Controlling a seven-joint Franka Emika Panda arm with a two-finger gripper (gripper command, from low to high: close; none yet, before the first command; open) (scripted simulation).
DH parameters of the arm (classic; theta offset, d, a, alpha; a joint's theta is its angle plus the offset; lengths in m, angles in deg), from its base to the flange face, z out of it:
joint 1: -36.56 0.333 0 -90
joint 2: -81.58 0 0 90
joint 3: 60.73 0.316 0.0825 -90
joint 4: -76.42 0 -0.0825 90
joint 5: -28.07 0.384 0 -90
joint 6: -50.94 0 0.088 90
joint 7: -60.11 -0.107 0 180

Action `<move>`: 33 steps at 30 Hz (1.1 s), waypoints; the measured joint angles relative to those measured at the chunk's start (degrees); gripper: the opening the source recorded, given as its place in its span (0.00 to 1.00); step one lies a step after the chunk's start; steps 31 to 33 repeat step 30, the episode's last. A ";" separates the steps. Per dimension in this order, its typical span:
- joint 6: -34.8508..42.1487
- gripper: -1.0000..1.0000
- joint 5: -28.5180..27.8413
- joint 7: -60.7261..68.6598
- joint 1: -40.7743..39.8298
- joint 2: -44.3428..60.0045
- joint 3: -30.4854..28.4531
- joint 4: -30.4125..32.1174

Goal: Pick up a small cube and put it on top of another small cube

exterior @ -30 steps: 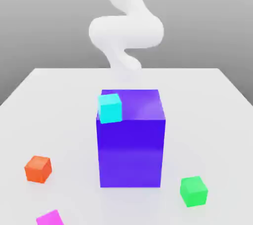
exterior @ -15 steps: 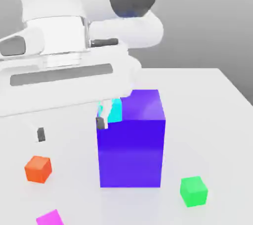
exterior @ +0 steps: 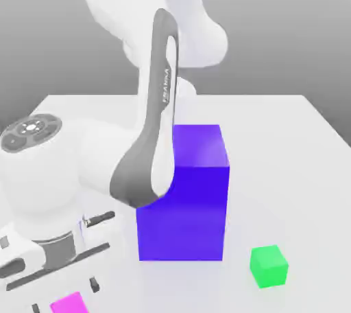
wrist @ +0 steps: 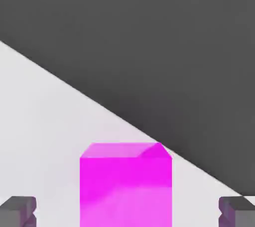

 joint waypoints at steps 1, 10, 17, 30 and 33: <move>0.00 0.00 0.00 0.00 0.00 0.00 0.00 0.00; 4.03 0.00 -2.69 -1.90 1.85 -5.31 -2.43 1.33; 6.36 0.00 -8.81 -4.95 12.64 -16.56 2.36 10.33; -3.03 1.00 -17.23 -9.14 25.99 -19.49 12.33 20.89; -3.03 1.00 -17.23 -9.14 25.99 -19.49 12.33 20.89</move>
